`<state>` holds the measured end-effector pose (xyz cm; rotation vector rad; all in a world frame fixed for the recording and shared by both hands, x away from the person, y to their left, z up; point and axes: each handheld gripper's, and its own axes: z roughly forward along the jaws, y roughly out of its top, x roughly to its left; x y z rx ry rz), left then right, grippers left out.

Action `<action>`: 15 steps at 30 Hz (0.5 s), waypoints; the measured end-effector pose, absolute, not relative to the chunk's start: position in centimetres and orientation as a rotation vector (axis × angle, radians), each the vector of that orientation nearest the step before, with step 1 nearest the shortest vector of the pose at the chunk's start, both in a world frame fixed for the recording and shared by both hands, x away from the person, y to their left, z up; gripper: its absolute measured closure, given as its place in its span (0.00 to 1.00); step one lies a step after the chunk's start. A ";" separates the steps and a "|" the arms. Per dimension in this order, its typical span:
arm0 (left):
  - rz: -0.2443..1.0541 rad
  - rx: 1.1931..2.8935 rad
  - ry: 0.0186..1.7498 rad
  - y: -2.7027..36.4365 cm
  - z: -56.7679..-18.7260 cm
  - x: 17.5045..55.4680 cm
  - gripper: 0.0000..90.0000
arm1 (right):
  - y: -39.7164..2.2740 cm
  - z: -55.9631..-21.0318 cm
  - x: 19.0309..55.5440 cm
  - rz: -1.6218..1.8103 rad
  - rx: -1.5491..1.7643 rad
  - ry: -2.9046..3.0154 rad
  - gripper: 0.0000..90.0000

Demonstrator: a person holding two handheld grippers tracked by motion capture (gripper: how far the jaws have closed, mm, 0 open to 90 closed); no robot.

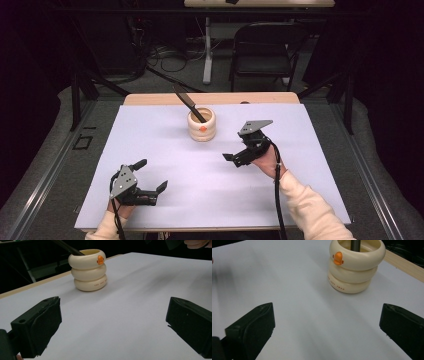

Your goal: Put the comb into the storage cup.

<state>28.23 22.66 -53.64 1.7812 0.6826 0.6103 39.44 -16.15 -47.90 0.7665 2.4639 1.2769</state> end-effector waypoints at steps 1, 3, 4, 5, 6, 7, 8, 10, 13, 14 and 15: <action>0.610 1.782 0.681 22.6 -53.6 28.2 0.00 | -16.3 -47.9 39.2 1.274 0.769 2.462 0.00; 0.609 1.783 0.681 22.6 -53.6 28.2 0.00 | -16.6 -47.9 38.8 1.268 0.765 2.464 0.00; 0.609 1.783 0.681 22.6 -53.6 28.2 0.00 | -16.7 -48.0 38.6 1.266 0.763 2.466 0.00; 0.610 1.784 0.681 22.6 -53.6 28.3 0.00 | -16.8 -48.0 38.4 1.261 0.764 2.465 0.00; 0.610 1.784 0.680 22.6 -53.6 28.3 0.00 | -17.0 -48.0 38.2 1.261 0.765 2.467 0.00; 0.611 1.785 0.678 22.6 -53.6 28.3 0.00 | -17.1 -48.0 38.0 1.258 0.761 2.468 0.00; 0.611 1.785 0.679 22.6 -53.6 28.3 0.00 | -17.3 -48.0 37.8 1.257 0.762 2.467 0.00; 0.611 1.786 0.678 22.6 -53.6 28.3 0.00 | -17.5 -47.9 37.4 1.260 0.757 2.459 0.00; 0.611 1.785 0.679 22.6 -53.6 28.3 0.00 | -17.9 -47.9 36.9 1.261 0.759 2.456 0.00; 0.611 1.785 0.680 22.6 -53.6 28.3 0.00 | -18.0 -47.9 36.7 1.261 0.759 2.455 0.00; 0.611 1.785 0.680 22.6 -53.6 28.3 0.00 | -18.1 -47.9 36.5 1.260 0.758 2.452 0.00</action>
